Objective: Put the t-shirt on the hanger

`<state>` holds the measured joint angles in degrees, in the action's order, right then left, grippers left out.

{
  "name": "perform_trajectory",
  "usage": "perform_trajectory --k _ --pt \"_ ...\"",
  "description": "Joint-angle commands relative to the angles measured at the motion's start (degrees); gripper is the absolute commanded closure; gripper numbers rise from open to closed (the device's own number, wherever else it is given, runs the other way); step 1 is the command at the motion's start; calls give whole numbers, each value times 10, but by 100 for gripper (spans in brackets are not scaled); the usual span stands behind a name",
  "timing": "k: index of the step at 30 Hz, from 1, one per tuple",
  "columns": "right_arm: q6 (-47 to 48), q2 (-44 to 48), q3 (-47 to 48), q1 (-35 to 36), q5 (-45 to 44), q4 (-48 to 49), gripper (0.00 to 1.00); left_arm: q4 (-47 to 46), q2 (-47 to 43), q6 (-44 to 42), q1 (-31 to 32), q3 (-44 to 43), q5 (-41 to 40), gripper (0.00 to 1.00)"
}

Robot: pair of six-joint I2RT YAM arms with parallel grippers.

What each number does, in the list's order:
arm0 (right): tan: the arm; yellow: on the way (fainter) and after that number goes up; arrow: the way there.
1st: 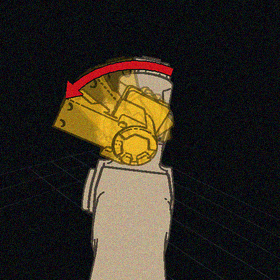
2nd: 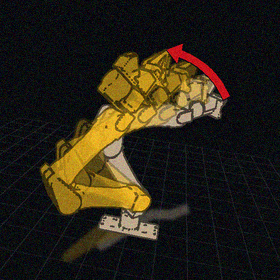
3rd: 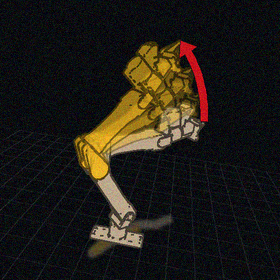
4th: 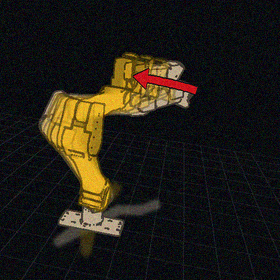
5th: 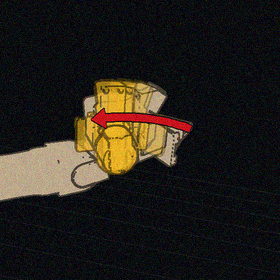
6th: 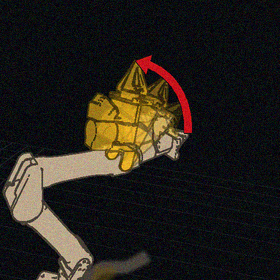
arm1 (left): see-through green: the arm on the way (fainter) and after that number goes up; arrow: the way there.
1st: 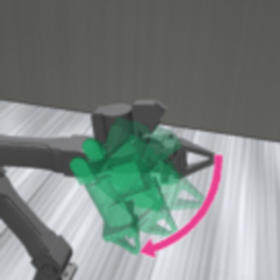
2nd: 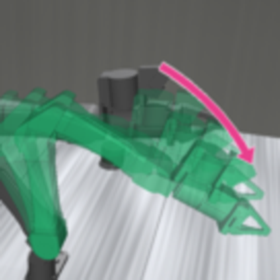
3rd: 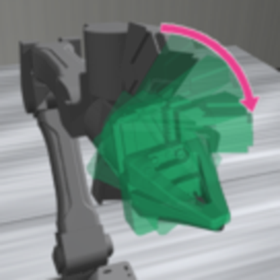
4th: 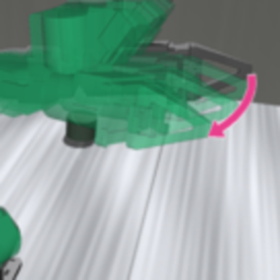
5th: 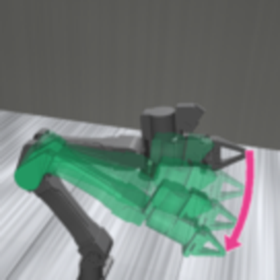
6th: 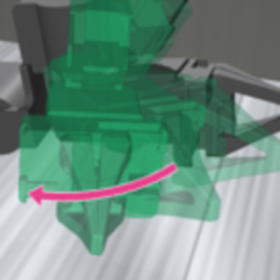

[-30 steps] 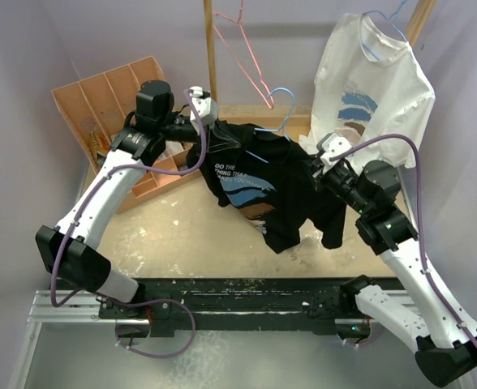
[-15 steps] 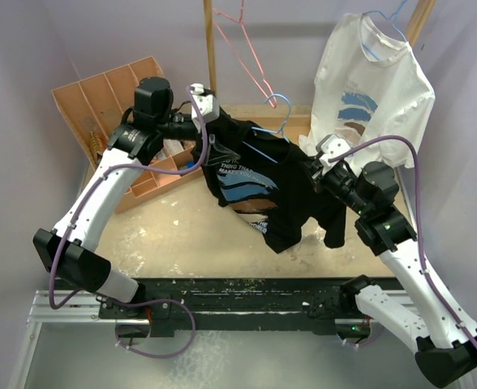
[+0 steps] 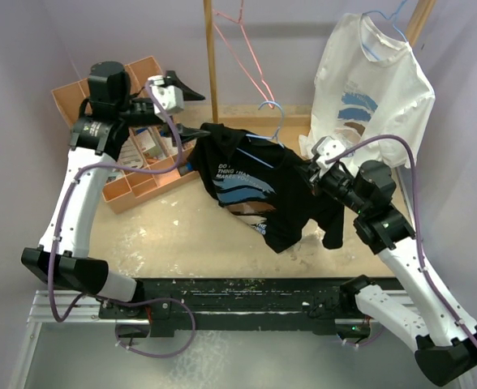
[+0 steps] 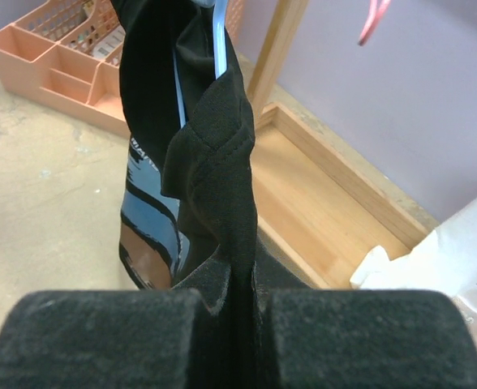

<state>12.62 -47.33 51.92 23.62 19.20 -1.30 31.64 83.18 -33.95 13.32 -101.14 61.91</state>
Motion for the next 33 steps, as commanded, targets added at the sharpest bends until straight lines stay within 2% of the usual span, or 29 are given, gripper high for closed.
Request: perform_trajectory --k 1,10,12,15,17,20,22,26,33 --pt "-1 -1 29 -1 50 15 100 46 9 -112 -53 -5 89 19" --pt "28 -28 78 -1 106 -31 100 297 69 -366 -48 -54 141 21" --pt "31 -31 86 -1 114 -38 100 357 78 -419 -36 -58 130 21" --pt "36 -34 95 -1 120 -48 100 386 85 -458 -24 -50 107 23" --pt "37 -33 99 -1 124 -55 100 380 84 -460 -25 -39 103 31" --pt "37 -31 100 -1 126 -63 100 358 78 -445 -29 -27 93 49" --pt "38 -29 99 -1 125 -67 100 340 71 -436 -34 -16 92 68" --pt "38 -25 95 -1 117 -68 100 326 57 -434 -35 7 86 92" --pt "37 -25 92 -1 100 -65 100 305 29 -411 -36 29 68 97"
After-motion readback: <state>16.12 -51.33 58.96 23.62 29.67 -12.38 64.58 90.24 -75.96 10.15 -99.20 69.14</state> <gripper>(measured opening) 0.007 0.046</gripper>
